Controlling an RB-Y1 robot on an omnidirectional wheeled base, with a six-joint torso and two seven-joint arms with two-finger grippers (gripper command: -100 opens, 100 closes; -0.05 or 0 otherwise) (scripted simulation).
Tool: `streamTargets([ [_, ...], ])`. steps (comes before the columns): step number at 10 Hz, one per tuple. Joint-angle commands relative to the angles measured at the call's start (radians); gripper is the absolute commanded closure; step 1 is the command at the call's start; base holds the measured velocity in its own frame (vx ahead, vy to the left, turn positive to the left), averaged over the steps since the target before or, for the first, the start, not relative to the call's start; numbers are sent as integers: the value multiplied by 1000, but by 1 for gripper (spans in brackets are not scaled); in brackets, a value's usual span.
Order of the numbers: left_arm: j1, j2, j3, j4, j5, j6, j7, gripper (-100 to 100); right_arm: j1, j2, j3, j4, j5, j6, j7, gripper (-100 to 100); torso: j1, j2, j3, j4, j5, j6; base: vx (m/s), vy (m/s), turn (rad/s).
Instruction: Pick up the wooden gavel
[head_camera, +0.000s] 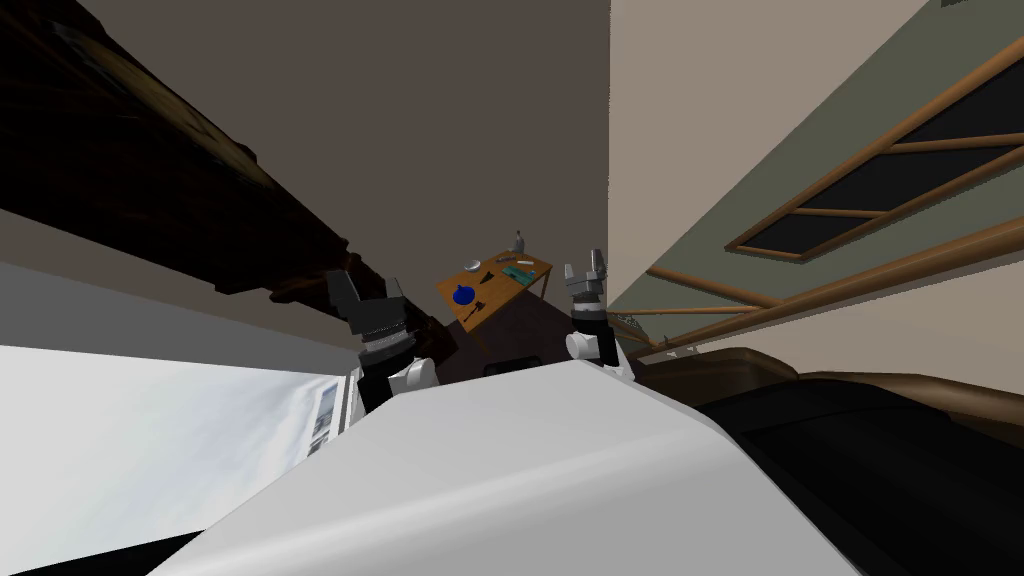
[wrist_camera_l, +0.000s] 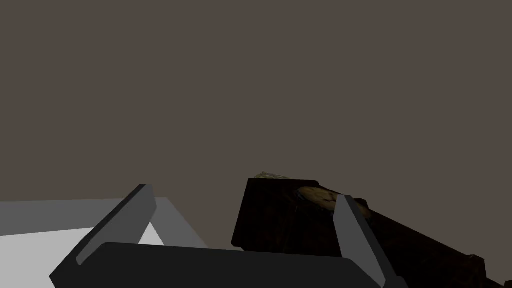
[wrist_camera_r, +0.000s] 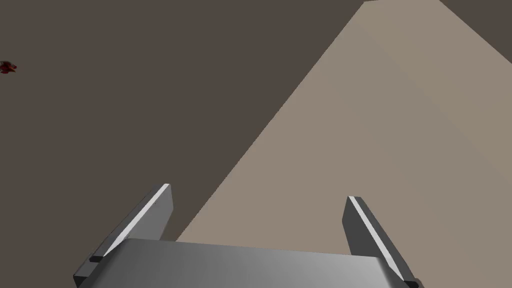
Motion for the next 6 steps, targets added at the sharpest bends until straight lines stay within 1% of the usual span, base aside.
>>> streamTargets([
  [1,-10,41,-7,12,16,15,10,-100,0,0,0,0,0,0,0,0,0,0,0,0,0,0,-3,-10,-9],
  [3,-25,75,-17,29,38,37,25,-100,0,0,0,0,0,0,0,0,-1,0,0,0,0,0,-4,-21,-11],
  [4,-46,102,-31,54,67,69,46,-100,0,0,0,0,0,0,0,0,-1,0,0,0,0,0,-1,-33,-19],
  [6,-73,124,-46,87,103,109,71,-100,0,0,0,0,0,0,0,0,-2,0,0,0,0,0,-3,-36,-21],
])
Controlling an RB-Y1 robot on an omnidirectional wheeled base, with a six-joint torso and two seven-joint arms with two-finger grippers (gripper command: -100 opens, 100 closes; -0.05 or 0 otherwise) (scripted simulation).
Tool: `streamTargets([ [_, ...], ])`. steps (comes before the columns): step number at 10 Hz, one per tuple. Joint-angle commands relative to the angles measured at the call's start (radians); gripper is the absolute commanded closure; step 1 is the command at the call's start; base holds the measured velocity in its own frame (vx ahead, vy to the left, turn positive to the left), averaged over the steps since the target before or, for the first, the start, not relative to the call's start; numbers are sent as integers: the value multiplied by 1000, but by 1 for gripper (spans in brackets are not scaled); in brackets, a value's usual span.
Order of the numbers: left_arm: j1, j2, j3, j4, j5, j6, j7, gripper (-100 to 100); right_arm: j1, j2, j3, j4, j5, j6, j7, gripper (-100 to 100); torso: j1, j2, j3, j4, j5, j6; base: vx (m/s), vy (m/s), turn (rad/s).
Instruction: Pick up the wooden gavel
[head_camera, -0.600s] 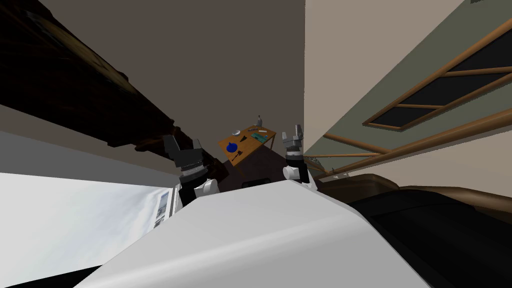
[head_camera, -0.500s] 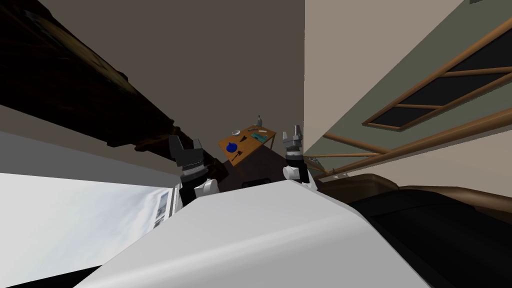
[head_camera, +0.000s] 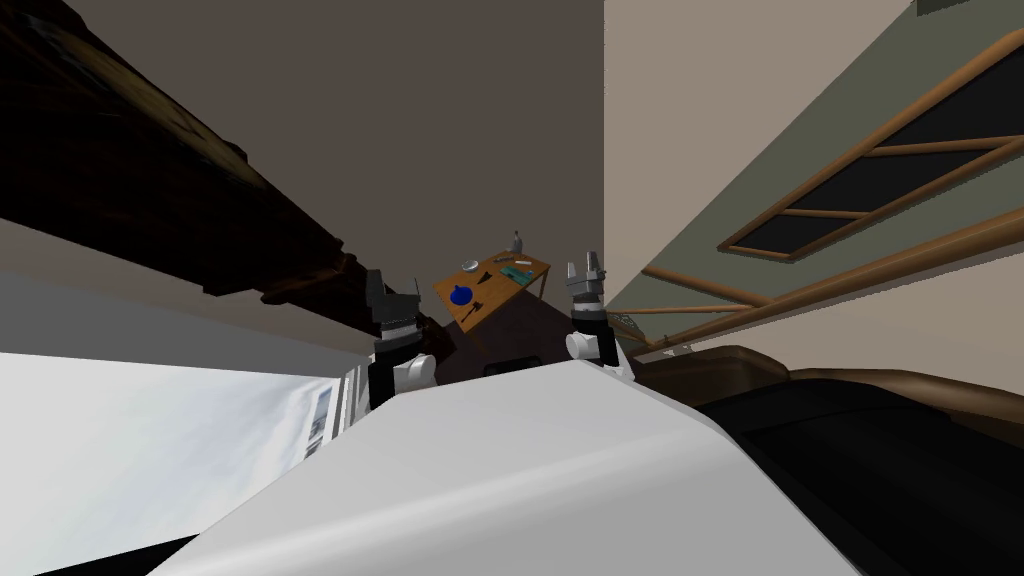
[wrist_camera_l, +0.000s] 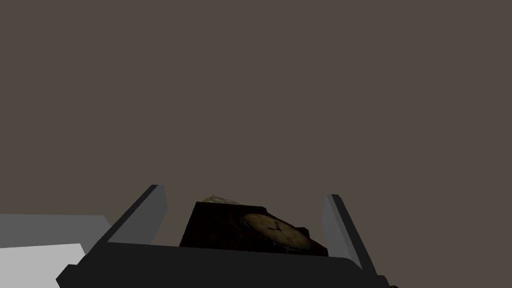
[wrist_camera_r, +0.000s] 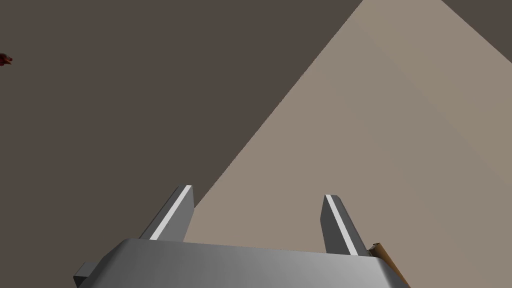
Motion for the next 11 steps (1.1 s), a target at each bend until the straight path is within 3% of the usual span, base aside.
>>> streamTargets([
  [1,-26,12,-19,35,28,35,20,-100,0,0,0,0,0,0,0,0,0,0,0,0,0,0,-2,-31,-19],
  [7,-143,43,-66,204,151,206,122,-100,0,0,0,0,0,0,0,0,1,-1,-1,0,0,0,10,-24,-24],
  [8,-143,43,-66,204,151,215,122,-100,0,0,0,0,0,0,0,0,1,-1,-1,0,0,0,10,-11,-15],
  [10,-190,49,-77,268,191,280,160,-100,0,0,0,0,0,0,0,0,2,-1,0,0,0,0,10,-5,-29],
  [11,-190,49,-77,279,191,289,160,-100,0,0,0,0,0,0,0,0,2,-1,-1,0,0,0,10,-4,-14],
])
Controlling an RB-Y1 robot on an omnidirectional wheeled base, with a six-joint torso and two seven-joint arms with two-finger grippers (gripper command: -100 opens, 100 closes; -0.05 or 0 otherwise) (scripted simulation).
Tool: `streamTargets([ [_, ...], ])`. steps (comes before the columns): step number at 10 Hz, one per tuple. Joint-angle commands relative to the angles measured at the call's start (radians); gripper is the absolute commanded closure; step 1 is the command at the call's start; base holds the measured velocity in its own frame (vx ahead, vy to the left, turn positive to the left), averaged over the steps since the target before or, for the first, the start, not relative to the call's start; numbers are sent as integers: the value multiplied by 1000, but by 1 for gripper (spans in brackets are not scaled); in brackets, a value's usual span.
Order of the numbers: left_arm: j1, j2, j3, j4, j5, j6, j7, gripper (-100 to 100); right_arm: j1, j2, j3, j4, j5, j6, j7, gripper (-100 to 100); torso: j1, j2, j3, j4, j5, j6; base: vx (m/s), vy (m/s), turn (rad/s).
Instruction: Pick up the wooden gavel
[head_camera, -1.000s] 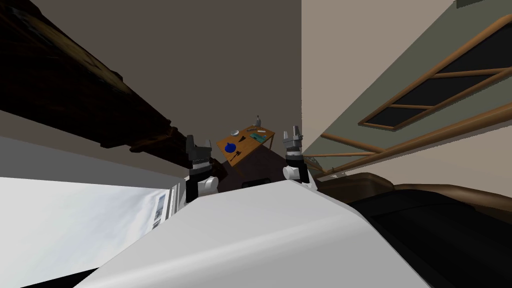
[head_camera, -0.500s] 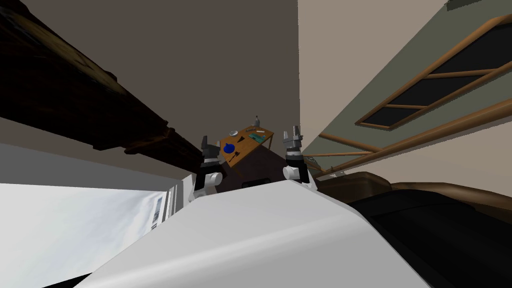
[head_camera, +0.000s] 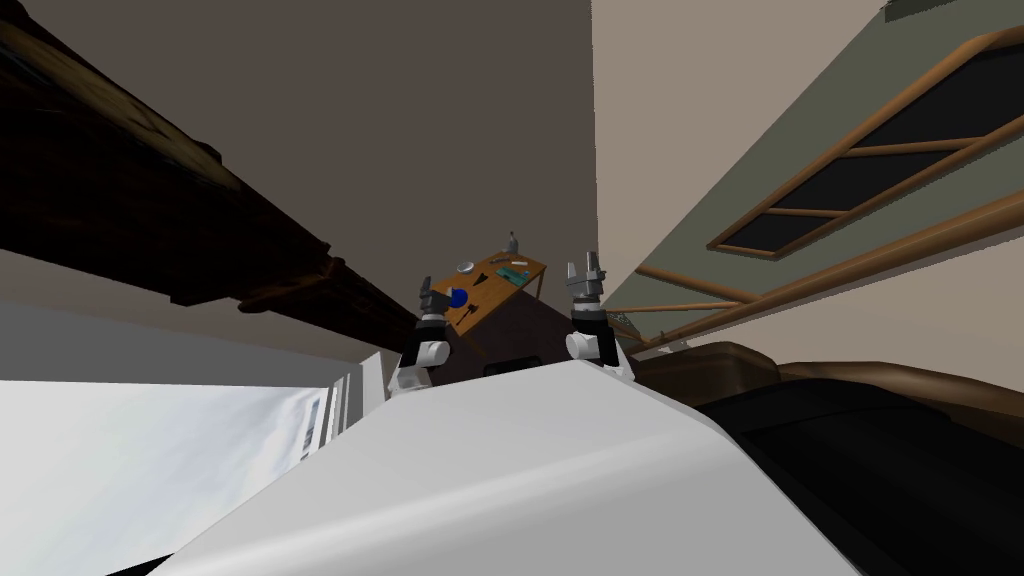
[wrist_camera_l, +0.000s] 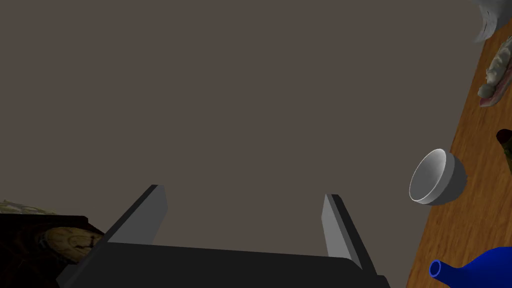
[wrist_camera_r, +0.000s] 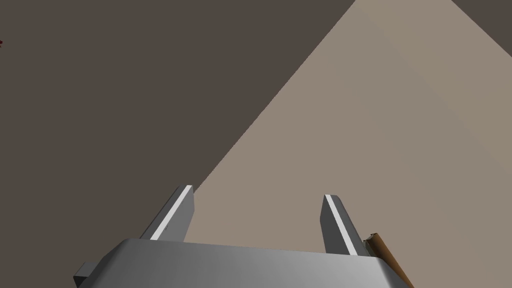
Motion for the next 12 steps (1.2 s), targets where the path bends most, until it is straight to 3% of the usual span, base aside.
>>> streamTargets([
  [1,-30,2,-4,48,22,50,23,-100,0,0,0,0,0,0,0,0,0,0,0,0,0,0,11,-4,-21],
  [4,-55,4,-7,92,39,97,42,-100,0,0,0,0,0,0,0,0,0,0,0,0,0,0,12,-2,-17],
  [5,-81,5,-10,138,55,137,62,-100,0,0,0,0,0,0,0,0,0,0,0,0,0,0,15,-1,-23],
  [8,-107,6,-11,186,69,183,81,-100,0,0,0,0,0,0,0,0,1,0,0,0,0,0,13,4,-18],
  [9,-134,7,-11,223,82,227,100,-100,0,0,0,0,0,0,0,0,1,0,0,0,0,0,20,10,-26],
  [10,-134,7,-11,237,82,227,100,-100,0,0,0,0,0,0,0,0,1,-1,0,0,0,0,18,9,-16],
  [11,-161,8,-10,276,94,271,119,-100,0,0,0,0,0,0,0,0,1,0,0,0,0,0,19,10,-23],
  [12,-161,8,-10,288,94,272,119,-100,0,0,0,0,0,0,0,0,1,-1,0,0,0,0,19,10,-17],
])
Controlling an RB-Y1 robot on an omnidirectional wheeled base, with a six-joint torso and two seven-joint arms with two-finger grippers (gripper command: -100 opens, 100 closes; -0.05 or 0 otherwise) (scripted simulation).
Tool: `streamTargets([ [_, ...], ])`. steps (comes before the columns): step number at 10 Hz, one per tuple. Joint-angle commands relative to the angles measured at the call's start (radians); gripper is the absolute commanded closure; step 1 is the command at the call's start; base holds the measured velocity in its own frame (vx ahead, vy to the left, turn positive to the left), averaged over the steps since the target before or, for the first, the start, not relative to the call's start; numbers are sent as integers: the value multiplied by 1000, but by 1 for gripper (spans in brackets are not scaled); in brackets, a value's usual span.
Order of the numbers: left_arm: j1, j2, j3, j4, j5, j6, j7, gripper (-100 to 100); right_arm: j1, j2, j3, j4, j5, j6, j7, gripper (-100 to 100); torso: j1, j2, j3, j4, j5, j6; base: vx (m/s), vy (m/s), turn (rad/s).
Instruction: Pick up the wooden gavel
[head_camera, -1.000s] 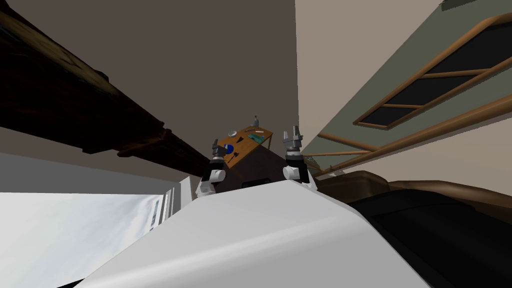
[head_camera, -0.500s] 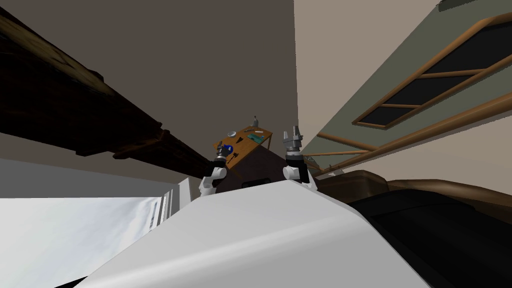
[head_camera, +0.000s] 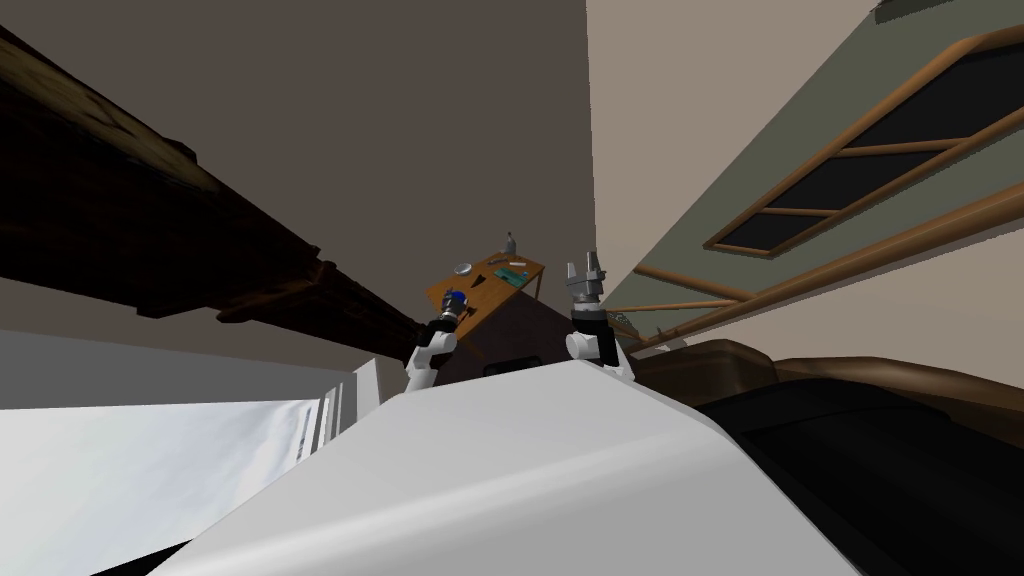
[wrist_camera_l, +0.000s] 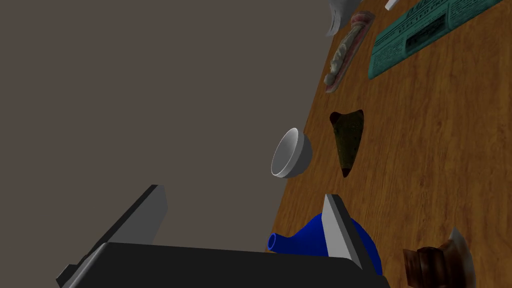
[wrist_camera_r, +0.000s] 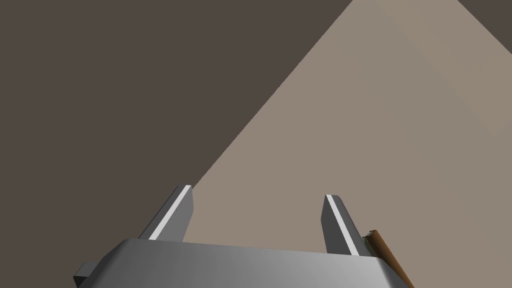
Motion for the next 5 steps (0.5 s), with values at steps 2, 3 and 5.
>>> streamTargets([
  [2,-32,4,5,59,13,60,23,-100,0,0,0,0,0,0,0,0,0,0,0,0,0,0,24,16,-17],
  [3,-59,5,9,89,21,103,40,-100,0,0,0,0,0,0,0,0,0,0,0,0,0,0,22,29,-31],
  [5,-86,6,14,144,28,148,57,-100,0,0,0,0,0,0,0,0,1,0,0,0,0,0,31,26,-17],
])
